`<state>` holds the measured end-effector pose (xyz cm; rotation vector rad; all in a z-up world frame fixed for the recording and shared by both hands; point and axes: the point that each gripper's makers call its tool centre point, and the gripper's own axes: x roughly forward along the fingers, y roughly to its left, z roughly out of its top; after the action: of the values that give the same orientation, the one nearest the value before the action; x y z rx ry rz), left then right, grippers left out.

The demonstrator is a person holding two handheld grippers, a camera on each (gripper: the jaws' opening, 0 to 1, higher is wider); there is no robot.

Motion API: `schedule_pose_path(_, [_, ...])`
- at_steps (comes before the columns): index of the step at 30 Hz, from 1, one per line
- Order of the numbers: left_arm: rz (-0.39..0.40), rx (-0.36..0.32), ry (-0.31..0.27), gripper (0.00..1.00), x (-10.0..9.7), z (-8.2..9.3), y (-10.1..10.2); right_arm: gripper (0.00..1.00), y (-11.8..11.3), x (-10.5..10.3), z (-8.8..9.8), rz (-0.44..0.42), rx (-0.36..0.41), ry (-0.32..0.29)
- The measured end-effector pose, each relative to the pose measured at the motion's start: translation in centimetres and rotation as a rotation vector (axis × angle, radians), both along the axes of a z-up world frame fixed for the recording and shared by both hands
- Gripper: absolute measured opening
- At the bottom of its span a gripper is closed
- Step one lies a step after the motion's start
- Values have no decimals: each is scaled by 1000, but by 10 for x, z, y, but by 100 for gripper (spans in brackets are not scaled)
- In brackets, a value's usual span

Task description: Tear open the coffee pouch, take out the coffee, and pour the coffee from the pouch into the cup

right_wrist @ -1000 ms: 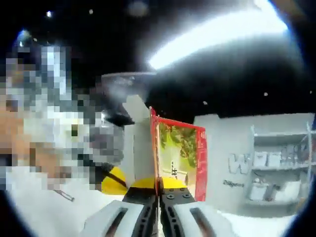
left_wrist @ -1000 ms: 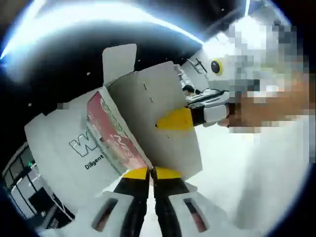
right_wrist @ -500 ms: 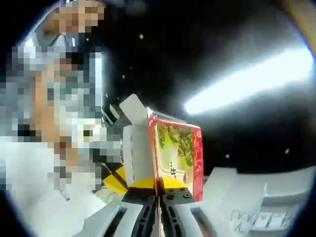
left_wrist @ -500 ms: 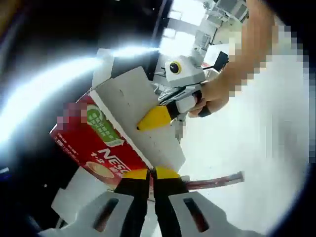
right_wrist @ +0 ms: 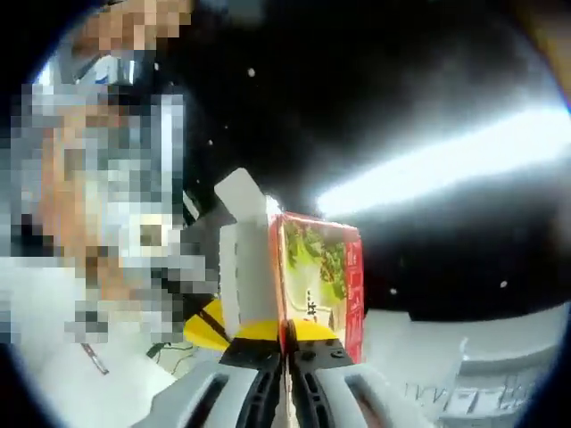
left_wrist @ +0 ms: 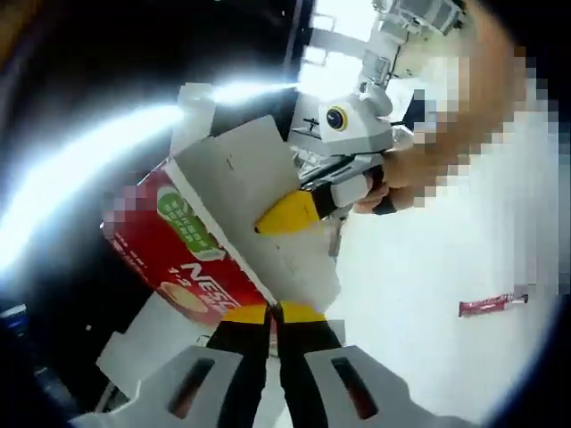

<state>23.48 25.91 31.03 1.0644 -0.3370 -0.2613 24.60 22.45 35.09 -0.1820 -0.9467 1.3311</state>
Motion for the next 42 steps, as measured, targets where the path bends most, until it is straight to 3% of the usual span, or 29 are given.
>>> schedule_pose_path(4, [2, -142, 66, 5, 14, -6, 10, 2, 16, 19, -1, -66, -83, 73])
schedule_pose_path(7, [-14, -352, 166, 5, 28, -13, 20, 3, 27, 36, -5, -120, -124, 137])
schedule_pose_path(10, [-7, -481, 230, 4, 39, -19, 31, 3, 40, 59, -14, -154, -162, 279])
schedule_pose_path(15, [28, -659, 337, 4, 58, -34, 48, 4, 60, 84, -26, -155, -216, 410])
schedule_pose_path(18, [42, -721, 373, 3, 65, -41, 59, 12, 58, 90, -16, -141, -135, 443])
schedule_pose_path(21, [41, -761, 371, 3, 67, -43, 67, 22, 50, 96, -17, -160, -125, 477])
schedule_pose_path(22, [56, -812, 374, 3, 69, -45, 77, 23, 48, 96, -19, -164, -129, 484])
schedule_pose_path(24, [23, -947, 432, 2, 71, -53, 85, 23, 41, 99, -26, -158, -131, 499])
schedule_pose_path(27, [54, -1034, 483, 2, 79, -71, 97, 23, 33, 102, -31, -181, -122, 508])
schedule_pose_path(30, [54, -1187, 560, 2, 84, -85, 105, 23, 28, 99, -36, -183, -131, 508])
schedule_pose_path(33, [76, -1170, 594, 2, 88, -93, 107, 23, 20, 95, -36, -188, -140, 487])
schedule_pose_path(35, [89, -1139, 652, 2, 89, -101, 102, 22, 16, 95, -36, -192, -139, 477])
schedule_pose_path(37, [115, -1092, 668, 2, 93, -103, 101, 22, 12, 96, -36, -194, -137, 480])
schedule_pose_path(40, [138, -1080, 649, 1, 104, -91, 103, 22, 7, 96, -37, -199, -134, 483])
schedule_pose_path(42, [147, -1116, 636, 1, 112, -83, 111, 22, 4, 94, -41, -215, -154, 472])
